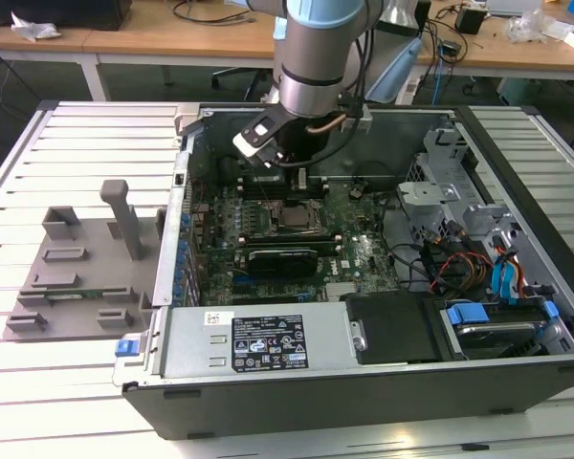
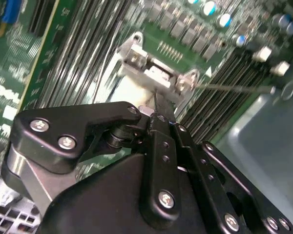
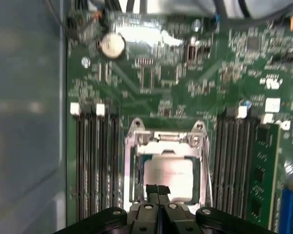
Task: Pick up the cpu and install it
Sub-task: 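Close the cpu cover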
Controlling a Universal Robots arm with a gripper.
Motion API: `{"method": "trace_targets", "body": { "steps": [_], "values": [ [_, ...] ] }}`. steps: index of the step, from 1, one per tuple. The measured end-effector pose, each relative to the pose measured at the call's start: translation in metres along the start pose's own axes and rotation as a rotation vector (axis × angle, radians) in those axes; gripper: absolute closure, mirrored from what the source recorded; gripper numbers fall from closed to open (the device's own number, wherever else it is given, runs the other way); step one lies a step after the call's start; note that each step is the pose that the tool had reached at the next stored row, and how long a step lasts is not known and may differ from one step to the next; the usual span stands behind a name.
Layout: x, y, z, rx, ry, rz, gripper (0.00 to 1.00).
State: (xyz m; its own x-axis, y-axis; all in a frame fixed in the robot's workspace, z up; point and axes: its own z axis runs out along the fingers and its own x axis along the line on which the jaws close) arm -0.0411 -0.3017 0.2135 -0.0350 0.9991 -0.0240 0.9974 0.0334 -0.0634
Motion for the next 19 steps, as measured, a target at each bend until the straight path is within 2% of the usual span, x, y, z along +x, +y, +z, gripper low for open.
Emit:
{"method": "trace_targets", "body": {
  "steps": [2,5,13,15,18,19],
  "values": [
    [0.0001,-0.0050,0.0023,0.0001,0.0003,0.000,0.89],
    [0.0004,-0.0074,0.0038,-0.0002,0.0012,0.000,0.89],
    [0.0005,-0.0090,0.0095,0.0003,0.0012,0.000,0.89],
    [0.0001,-0.0061,0.0098,0.0005,0.0019,0.000,0.89],
    [-0.0003,0.0052,0.0090,-0.0005,0.0070,-0.001,0.89],
    [-0.0002,0.0060,0.0084,-0.0012,0.0081,-0.001,0.89]
  ]
}}
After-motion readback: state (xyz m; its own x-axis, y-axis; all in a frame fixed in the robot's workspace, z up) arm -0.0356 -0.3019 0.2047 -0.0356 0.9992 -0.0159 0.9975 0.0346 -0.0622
